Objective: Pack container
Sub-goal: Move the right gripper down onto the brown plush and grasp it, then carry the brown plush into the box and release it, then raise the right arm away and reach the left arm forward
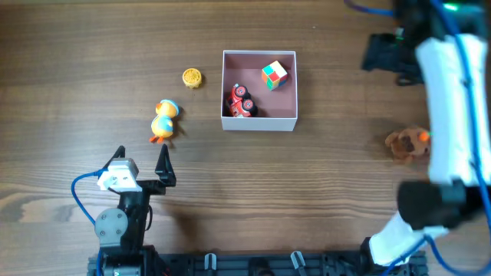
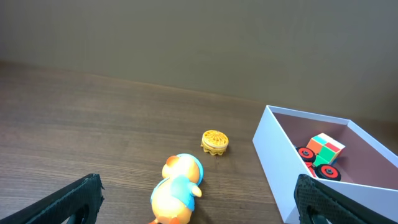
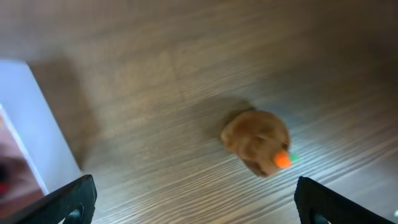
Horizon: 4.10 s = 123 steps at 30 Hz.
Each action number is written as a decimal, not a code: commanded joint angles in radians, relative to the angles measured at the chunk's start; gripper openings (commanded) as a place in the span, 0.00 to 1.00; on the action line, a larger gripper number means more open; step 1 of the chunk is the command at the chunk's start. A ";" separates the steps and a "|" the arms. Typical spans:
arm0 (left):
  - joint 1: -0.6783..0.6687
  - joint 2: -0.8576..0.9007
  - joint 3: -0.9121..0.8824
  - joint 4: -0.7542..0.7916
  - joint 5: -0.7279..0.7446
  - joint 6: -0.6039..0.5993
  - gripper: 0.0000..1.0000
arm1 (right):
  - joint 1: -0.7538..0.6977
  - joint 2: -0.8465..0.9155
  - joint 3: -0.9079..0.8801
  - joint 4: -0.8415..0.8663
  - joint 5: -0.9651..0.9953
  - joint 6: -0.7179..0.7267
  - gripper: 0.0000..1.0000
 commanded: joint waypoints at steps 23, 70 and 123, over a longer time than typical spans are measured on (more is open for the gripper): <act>0.008 -0.009 -0.006 -0.004 -0.002 0.012 1.00 | -0.354 -0.204 -0.893 0.505 -0.145 0.316 1.00; 0.008 -0.009 -0.006 -0.004 -0.002 0.012 1.00 | 0.169 -0.178 -0.436 0.782 -0.414 0.190 0.38; 0.007 -0.009 -0.006 -0.004 -0.002 0.012 1.00 | -0.403 0.248 -0.190 0.734 -0.238 -0.015 1.00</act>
